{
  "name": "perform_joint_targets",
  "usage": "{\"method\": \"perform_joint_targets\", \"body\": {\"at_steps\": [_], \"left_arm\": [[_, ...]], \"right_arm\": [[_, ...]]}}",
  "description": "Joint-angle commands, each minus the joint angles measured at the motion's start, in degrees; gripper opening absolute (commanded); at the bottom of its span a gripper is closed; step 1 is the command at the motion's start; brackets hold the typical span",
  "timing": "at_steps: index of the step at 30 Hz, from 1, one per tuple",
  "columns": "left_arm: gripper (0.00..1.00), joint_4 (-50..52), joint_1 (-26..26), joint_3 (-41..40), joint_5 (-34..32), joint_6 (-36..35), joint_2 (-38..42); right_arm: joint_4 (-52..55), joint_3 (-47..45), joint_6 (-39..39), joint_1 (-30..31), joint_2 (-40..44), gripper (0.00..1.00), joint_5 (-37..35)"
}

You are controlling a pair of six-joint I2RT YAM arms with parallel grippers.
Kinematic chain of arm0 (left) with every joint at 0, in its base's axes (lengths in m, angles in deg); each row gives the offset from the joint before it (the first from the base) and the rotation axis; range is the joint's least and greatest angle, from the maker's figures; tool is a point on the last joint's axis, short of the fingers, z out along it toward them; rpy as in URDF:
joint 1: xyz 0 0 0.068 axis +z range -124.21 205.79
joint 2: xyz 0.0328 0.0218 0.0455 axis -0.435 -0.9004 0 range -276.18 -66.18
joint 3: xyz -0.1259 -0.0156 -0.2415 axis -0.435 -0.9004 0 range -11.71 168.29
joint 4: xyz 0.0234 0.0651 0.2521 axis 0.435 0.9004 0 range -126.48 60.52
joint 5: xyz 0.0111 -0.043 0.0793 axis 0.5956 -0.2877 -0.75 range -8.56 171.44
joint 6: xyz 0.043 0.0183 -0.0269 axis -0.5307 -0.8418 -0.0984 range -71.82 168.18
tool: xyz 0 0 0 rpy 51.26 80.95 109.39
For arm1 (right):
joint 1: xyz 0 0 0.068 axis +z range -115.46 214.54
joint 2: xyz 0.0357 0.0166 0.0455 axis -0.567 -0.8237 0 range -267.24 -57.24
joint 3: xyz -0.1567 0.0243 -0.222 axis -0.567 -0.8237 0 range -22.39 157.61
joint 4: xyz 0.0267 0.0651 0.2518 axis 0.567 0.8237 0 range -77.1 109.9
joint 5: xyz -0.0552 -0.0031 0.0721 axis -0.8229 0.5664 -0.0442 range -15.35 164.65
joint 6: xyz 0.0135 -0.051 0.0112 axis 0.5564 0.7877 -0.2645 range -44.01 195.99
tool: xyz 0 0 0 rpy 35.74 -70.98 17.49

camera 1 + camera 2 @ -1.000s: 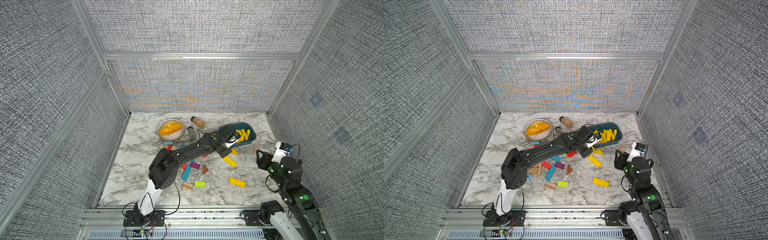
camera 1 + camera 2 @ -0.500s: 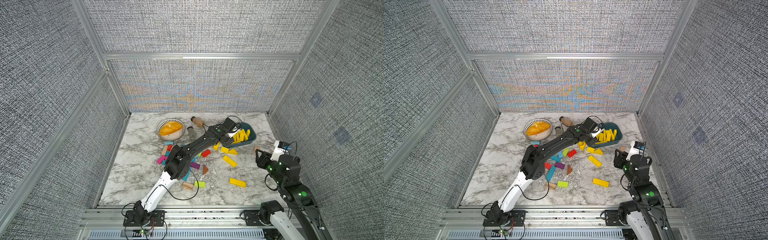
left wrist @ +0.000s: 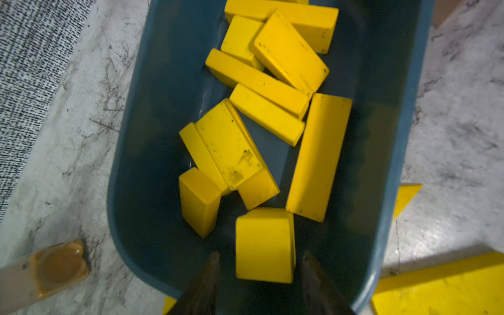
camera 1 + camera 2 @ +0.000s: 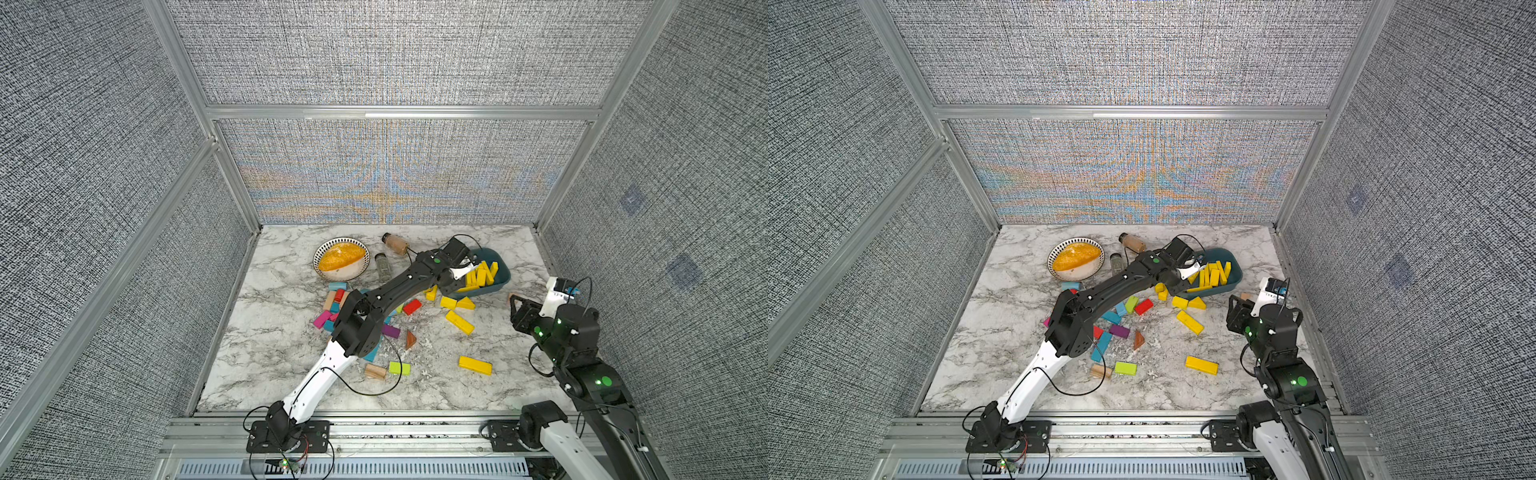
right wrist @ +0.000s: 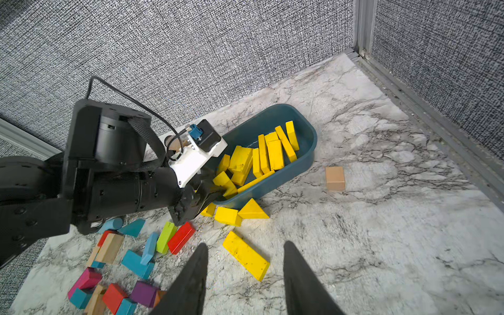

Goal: Pick out the yellow building blocks
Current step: Adjust the storage box at the center of the board, then pick up the building block from the center of the board.

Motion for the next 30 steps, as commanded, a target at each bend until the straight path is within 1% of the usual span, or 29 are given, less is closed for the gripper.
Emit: {"method": "perform_joint_targets", "body": {"at_steps": [1, 3, 6, 8, 9, 11, 15, 19, 21, 23, 27, 30], "left_arm": [[0.59, -1.40, 0.17, -1.90, 0.03, -1.57, 2.18], [0.62, -3.51, 0.20, -2.36, 1.93, 0.15, 3.69], [0.64, -5.52, 0.09, -2.89, 5.40, 0.72, 6.97], [0.64, -7.03, 0.09, -4.94, 5.47, 2.20, 10.31], [0.64, -8.39, 0.09, -7.21, 5.39, 3.05, 12.83], [0.64, -13.44, 0.09, -14.26, 4.90, 4.75, 18.86], [0.64, -28.02, 0.09, -35.65, 0.86, 10.12, 33.57], [0.64, -36.56, 0.09, -52.89, -5.39, 16.59, 45.73], [0.64, -38.06, 0.11, -59.08, -8.07, 20.26, 50.11], [0.64, -38.92, 0.09, -64.27, -8.95, 22.74, 53.84], [0.64, -39.78, 0.09, -73.42, -10.70, 27.82, 59.71], [0.64, -40.91, 0.09, -79.52, -11.67, 31.42, 63.43]], "right_arm": [[-2.06, -0.34, -0.04, -0.01, -0.06, 0.47, 0.35], [-2.23, -0.75, 0.04, -0.01, 0.19, 0.47, 0.18], [-2.23, -1.04, 0.64, 0.06, -0.61, 0.47, -0.38], [-2.68, -1.69, 0.96, -0.01, -2.35, 0.47, -0.07], [-2.84, -2.03, 1.20, -0.02, -3.92, 0.47, 0.61], [-3.06, -2.20, 1.51, 0.01, -7.72, 0.47, 2.90], [-4.35, -2.01, 3.31, 1.17, -17.51, 0.47, 7.99], [-6.29, -1.51, 4.98, 6.72, -26.33, 0.51, 6.71], [-6.43, -0.69, 6.08, 9.51, -31.14, 0.56, 5.70], [-6.31, 0.48, 7.44, 10.89, -36.21, 0.58, 4.63], [-9.30, 1.47, 9.77, 12.34, -44.26, 0.59, 3.40], [-10.47, 2.49, 11.52, 12.38, -48.60, 0.60, 1.39]]}}
